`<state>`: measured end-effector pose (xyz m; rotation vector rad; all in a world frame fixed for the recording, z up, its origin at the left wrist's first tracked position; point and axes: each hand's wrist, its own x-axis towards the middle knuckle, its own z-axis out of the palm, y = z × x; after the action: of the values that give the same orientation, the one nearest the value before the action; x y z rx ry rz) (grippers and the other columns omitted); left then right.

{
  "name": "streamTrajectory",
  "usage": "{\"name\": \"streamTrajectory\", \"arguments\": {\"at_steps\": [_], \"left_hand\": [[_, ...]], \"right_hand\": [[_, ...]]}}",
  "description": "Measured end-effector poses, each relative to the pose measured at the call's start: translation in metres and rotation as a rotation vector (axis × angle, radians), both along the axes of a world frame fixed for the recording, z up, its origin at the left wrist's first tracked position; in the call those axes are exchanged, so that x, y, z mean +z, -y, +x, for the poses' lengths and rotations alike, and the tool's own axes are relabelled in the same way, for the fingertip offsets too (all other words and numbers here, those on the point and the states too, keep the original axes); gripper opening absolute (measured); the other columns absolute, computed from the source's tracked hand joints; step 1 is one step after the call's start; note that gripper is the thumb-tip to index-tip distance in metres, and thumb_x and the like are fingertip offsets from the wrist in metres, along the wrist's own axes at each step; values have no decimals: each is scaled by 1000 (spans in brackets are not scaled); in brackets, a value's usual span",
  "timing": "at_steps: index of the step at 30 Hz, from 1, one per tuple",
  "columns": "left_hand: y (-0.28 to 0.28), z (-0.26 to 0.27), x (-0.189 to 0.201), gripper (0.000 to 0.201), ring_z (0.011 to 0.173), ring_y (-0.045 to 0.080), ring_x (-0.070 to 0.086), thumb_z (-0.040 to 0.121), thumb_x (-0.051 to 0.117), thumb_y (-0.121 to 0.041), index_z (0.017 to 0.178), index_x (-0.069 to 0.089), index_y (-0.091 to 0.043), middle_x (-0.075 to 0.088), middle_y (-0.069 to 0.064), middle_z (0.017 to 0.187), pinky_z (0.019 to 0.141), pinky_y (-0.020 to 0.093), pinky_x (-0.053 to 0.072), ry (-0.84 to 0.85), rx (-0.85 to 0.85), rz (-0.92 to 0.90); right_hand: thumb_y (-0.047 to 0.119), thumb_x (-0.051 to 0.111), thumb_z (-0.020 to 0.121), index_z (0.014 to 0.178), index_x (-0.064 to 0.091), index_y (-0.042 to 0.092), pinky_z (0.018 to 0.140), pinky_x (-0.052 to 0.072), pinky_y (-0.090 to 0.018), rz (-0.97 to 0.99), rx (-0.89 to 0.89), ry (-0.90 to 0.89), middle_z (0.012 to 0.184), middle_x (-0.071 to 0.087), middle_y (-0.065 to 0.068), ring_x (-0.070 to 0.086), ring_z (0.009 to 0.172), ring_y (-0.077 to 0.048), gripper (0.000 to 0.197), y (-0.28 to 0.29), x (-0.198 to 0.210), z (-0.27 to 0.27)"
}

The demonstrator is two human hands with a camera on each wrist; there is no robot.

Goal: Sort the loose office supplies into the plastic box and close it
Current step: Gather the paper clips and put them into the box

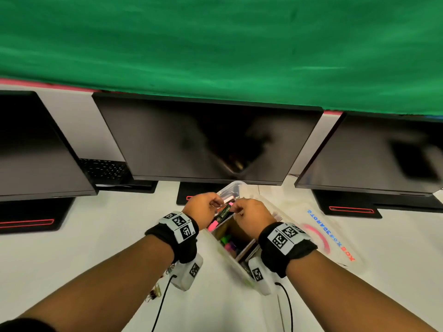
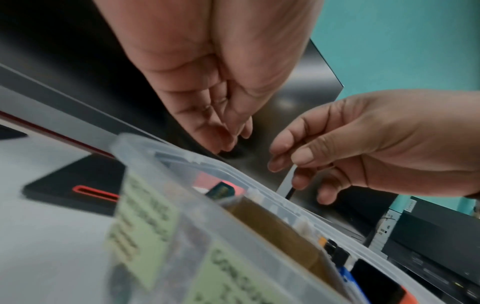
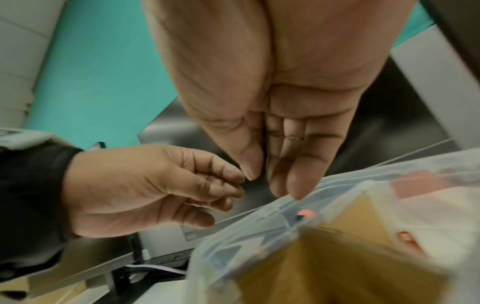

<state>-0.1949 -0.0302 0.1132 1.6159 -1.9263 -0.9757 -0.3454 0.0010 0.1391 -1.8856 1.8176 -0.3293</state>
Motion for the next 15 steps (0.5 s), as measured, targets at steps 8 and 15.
{"name": "streamTrajectory", "arguments": {"at_steps": [8,15], "left_hand": [[-5,104,-16,28,101,21,63,88,49,1,107,66,-10,68,7,111,87,22,44,219,3,18],[-33,157,-58,61,120,22,51,81,71,-36,133,46,-17,48,6,134,101,28,38,494,-253,307]], "right_hand": [[8,51,88,110,66,12,92,44,-25,5,238,-23,115,67,-4,60,107,-20,27,-2,-7,88],[8,47,90,128,54,11,105,34,-27,184,277,-146,136,51,-8,47,125,-22,39,2,-63,130]]}}
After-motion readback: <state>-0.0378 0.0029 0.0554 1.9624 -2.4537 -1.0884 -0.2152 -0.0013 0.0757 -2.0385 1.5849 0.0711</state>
